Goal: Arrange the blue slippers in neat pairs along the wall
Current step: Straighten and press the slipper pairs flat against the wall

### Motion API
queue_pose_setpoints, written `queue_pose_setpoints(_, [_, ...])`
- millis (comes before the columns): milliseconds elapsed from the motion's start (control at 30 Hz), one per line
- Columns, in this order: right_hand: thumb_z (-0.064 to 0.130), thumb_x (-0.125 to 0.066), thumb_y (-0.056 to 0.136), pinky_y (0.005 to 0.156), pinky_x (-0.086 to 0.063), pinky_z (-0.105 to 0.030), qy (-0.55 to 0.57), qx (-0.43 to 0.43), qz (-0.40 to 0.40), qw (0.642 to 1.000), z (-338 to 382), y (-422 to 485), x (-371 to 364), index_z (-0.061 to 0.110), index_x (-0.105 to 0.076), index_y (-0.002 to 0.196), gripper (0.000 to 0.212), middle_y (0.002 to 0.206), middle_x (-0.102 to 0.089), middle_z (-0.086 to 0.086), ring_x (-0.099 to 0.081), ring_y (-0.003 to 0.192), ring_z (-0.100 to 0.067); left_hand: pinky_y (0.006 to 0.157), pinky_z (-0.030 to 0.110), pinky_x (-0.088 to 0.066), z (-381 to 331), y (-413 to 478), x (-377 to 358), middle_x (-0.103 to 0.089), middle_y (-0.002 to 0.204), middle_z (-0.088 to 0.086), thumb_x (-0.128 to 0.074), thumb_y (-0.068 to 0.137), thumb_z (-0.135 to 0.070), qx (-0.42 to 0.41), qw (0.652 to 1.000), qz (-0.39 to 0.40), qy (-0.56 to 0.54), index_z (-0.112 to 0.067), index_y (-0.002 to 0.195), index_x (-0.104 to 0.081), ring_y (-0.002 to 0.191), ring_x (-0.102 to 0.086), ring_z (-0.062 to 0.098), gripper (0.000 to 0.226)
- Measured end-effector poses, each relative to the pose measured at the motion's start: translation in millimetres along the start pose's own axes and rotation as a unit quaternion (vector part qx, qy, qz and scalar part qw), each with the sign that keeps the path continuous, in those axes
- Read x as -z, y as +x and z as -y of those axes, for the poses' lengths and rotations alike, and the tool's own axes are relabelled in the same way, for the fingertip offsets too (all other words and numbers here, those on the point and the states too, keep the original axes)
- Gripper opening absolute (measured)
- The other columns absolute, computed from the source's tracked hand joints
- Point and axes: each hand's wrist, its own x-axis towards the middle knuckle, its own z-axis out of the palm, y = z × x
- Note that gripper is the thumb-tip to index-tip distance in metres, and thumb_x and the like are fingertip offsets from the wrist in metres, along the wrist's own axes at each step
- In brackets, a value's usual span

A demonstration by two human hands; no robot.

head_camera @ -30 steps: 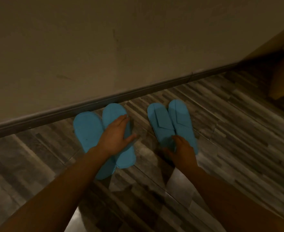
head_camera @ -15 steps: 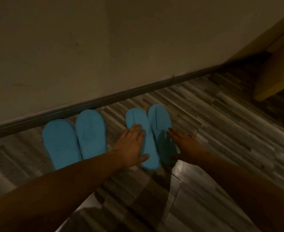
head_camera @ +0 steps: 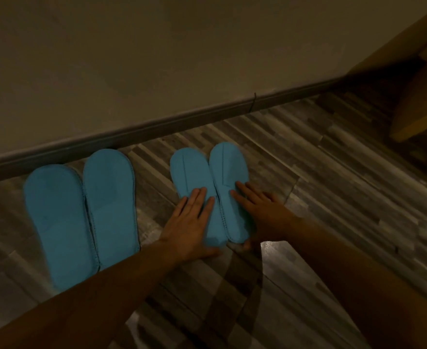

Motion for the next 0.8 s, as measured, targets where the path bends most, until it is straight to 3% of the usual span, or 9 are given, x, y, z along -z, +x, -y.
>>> queue_pose_setpoints(100, [0.088, -0.069, 0.052, 0.112, 0.004, -0.051, 0.010, 0.010, 0.007, 1.000, -4, 5, 5, 0.043, 0.028, 0.151, 0.145, 0.160, 0.034, 0.010, 0.026, 0.148, -0.018, 0.127, 0.047, 0.008, 0, 0, 0, 0.025, 0.167, 0.011, -0.049, 0.068, -0.092, 0.009, 1.000, -0.002, -0.006, -0.017, 0.161, 0.014, 0.154, 0.025, 0.026, 0.134])
queue_pose_setpoints(367, [0.072, -0.081, 0.057, 0.119, 0.000, -0.056, 0.005, 0.036, 0.032, 0.999, -1, 39, 30, 0.046, 0.029, 0.147, 0.145, 0.158, 0.033, 0.014, 0.024, 0.149, -0.017, 0.124, 0.043, 0.012, 21, 6, 12, 0.017, 0.169, 0.012, -0.028, 0.065, -0.099, 0.034, 0.999, -0.026, -0.013, -0.017, 0.162, 0.008, 0.156, 0.017, 0.026, 0.132])
queue_pose_setpoints(600, [0.065, -0.083, 0.062, 0.120, 0.001, -0.058, 0.001, 0.047, 0.034, 0.998, 3, 58, 46, 0.036, 0.016, 0.157, 0.141, 0.166, 0.024, 0.009, 0.022, 0.150, -0.017, 0.122, 0.042, 0.014, 35, 11, 16, 0.019, 0.169, 0.012, -0.034, 0.068, -0.097, 0.048, 0.998, -0.033, -0.013, -0.016, 0.162, 0.008, 0.156, 0.018, 0.026, 0.131])
queue_pose_setpoints(800, [0.064, -0.083, 0.061, 0.119, 0.001, -0.060, 0.000, 0.048, 0.042, 0.998, -4, 70, 47, 0.041, 0.018, 0.155, 0.140, 0.157, 0.032, 0.017, 0.024, 0.145, -0.012, 0.124, 0.043, 0.013, 39, 12, 19, 0.019, 0.169, 0.012, -0.041, 0.070, -0.095, 0.050, 0.998, -0.032, -0.021, -0.016, 0.162, 0.008, 0.155, 0.019, 0.026, 0.131])
